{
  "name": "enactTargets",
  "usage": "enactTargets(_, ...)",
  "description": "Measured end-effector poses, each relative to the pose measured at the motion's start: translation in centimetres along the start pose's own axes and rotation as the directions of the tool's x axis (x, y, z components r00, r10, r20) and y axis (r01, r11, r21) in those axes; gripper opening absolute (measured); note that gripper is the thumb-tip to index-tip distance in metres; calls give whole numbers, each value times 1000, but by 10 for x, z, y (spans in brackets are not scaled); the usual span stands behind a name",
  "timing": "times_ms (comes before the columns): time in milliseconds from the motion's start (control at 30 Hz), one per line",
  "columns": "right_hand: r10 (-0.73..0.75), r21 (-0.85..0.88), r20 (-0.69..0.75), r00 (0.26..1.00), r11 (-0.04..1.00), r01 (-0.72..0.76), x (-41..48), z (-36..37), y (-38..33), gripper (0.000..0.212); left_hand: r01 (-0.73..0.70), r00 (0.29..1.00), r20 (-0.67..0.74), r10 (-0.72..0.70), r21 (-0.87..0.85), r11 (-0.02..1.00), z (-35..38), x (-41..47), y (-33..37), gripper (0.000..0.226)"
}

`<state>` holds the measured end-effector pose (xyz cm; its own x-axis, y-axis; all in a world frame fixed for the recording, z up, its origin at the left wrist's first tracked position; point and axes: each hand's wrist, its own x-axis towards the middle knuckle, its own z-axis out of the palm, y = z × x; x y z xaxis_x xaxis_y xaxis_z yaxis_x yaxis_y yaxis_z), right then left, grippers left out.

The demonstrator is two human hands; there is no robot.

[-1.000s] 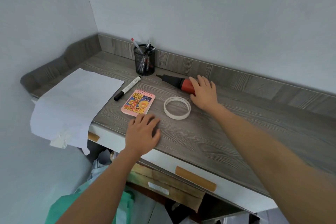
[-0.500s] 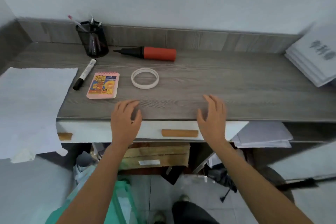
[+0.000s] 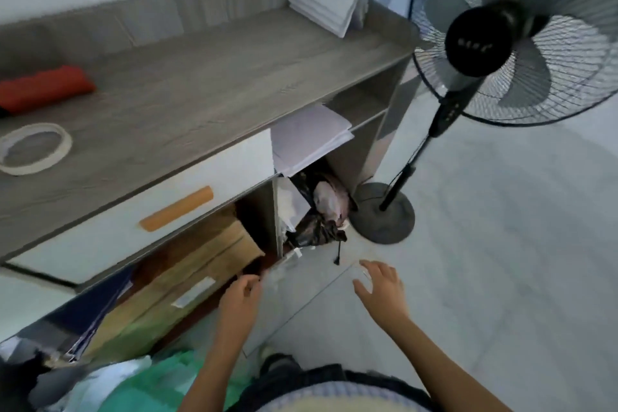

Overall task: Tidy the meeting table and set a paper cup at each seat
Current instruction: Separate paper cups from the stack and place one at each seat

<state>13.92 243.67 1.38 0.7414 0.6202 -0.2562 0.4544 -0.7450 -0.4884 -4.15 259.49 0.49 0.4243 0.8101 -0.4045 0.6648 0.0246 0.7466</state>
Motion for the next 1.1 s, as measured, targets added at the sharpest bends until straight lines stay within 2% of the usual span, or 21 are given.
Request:
enactTargets(133,136,93,-88,987,987,-128,-35,-28,58,39,29,1000,-12,-29,31,999,28,-14,8,26)
enactTargets(267,264,156,-163,951,958,-239,-93,-59,137,37,-70,997,29,68,98,993,81,-31,41,25)
enactTargets(367,377,228,-219,900,917,-329,-143,-79,201,37,-154,983,123,140,113,982,147,-61,76,24)
enactTargets(433,471,290,-267,841,871,-396,-176,-93,240,36,-246,944,255,207,128,961,203,-95,99,25)
enactTargets(500,565,349,-317,762,816,-460,-213,-103,274,36,-367,856,443,268,156,917,263,-140,115,25)
enactTargets(533,612,384,-338,715,784,-489,-233,-107,289,36,-432,783,553,284,156,888,293,-166,119,24)
enactTargets(600,711,470,-358,605,697,-541,-275,-109,315,36,-580,582,756,300,127,804,339,-222,127,17)
enactTargets(667,798,545,-375,473,602,-584,-315,-108,337,35,-724,382,870,312,72,686,371,-269,136,9)
enactTargets(700,841,592,-385,381,542,-597,-340,-108,351,35,-777,299,905,303,46,628,390,-295,144,9)
enactTargets(833,917,727,-375,138,383,-570,-393,-116,382,34,-799,212,936,283,-1,602,431,-339,163,24)
enactTargets(900,924,769,-380,46,343,-540,-416,-121,400,32,-820,170,956,241,1,573,456,-361,165,27)
enactTargets(1000,932,812,-362,-36,296,-502,-442,-126,433,30,-829,124,974,188,-2,559,498,-395,165,21)
enactTargets(1100,933,837,-345,-100,258,-482,-461,-135,470,30,-833,95,980,174,-17,553,547,-426,170,24)
